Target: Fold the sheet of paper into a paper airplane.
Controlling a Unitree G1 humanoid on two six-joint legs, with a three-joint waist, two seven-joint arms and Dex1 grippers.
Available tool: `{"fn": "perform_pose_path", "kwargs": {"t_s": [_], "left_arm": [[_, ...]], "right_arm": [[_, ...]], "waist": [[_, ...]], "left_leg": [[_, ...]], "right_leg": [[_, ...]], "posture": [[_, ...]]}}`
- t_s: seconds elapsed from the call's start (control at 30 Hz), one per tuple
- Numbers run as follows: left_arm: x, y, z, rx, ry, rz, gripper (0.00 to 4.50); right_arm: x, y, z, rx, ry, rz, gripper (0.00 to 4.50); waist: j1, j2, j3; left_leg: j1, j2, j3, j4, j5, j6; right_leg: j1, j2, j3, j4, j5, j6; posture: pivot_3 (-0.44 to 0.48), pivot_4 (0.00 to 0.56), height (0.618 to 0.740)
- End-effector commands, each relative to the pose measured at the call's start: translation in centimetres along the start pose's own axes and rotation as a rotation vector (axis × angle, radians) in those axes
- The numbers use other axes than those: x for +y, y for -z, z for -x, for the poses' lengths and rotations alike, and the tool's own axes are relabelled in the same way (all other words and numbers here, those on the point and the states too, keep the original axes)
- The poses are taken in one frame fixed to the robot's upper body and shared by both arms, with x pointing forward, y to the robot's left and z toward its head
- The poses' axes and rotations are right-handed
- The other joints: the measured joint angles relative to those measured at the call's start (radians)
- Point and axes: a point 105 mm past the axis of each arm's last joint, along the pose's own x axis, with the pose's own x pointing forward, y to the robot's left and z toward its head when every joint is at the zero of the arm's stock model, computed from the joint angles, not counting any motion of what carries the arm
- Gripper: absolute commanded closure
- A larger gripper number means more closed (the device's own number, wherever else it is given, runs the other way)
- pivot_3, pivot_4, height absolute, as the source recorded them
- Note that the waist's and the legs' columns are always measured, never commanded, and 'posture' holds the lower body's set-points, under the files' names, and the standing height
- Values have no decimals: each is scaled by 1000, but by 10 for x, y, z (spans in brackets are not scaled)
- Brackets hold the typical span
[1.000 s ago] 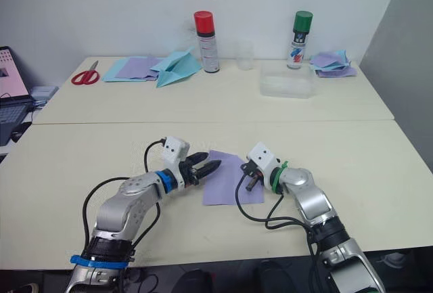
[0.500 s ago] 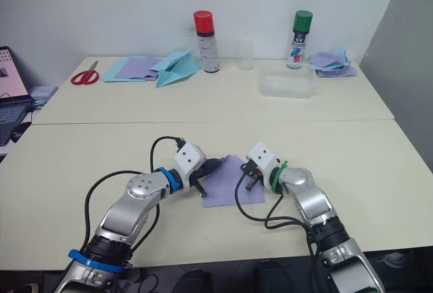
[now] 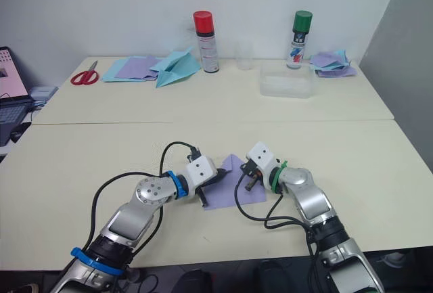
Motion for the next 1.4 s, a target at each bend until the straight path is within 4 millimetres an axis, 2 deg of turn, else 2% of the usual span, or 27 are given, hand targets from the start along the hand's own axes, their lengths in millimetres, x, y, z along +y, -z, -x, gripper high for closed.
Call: {"fn": "perform_pose_path", "kwargs": {"t_s": [0.03,0.1,0.3,0.5,0.67,0.87,1.3,1.4], "left_arm": [[-8,2,-3,13,61,-2,4488],[-9,3,-3,19,80,3,4488],[-5,7,-5,35,69,29,4488],[8,0,-5,-1,9,106,4488],[7,1,-4,9,25,89,4488],[3,4,-4,26,45,58,4488],[8,-4,1,-8,46,30,4488],[3,-13,9,-46,97,50,3749]], "right_arm": [[11,7,-6,15,-50,-25,4500],[11,1,-8,-16,-52,-12,4500],[6,-34,-16,-182,-38,-51,4500],[0,-40,-24,-190,-31,-28,4500],[-3,-42,-24,-204,-35,-25,4500],[-6,-24,-33,-113,-21,-8,4500],[0,-6,-37,-68,-52,-60,4500],[2,-3,-37,-58,-56,-57,4500]], "waist": [[0,0,0],[0,0,0],[2,1,1],[7,2,2],[12,2,2],[12,3,2],[10,3,2],[6,3,2]], "left_leg": [[0,0,0,0,0,0],[0,0,0,0,0,0],[-2,0,0,0,0,0],[-3,-1,0,1,0,0],[-3,-1,0,1,0,0],[-3,-1,0,1,0,0],[-2,-1,0,1,0,0],[-2,0,0,0,0,0]], "right_leg": [[0,0,0,0,0,0],[0,0,0,0,0,0],[-1,0,-1,0,0,0],[-1,0,-1,0,0,0],[-1,0,-1,-1,0,0],[-1,0,-1,0,0,0],[-1,0,-1,0,0,0],[-1,0,-1,0,0,0]], "posture": [[0,150,740],[0,150,740],[0,150,740],[0,150,740],[0,150,740],[0,150,740],[0,150,740],[0,150,740]]}}
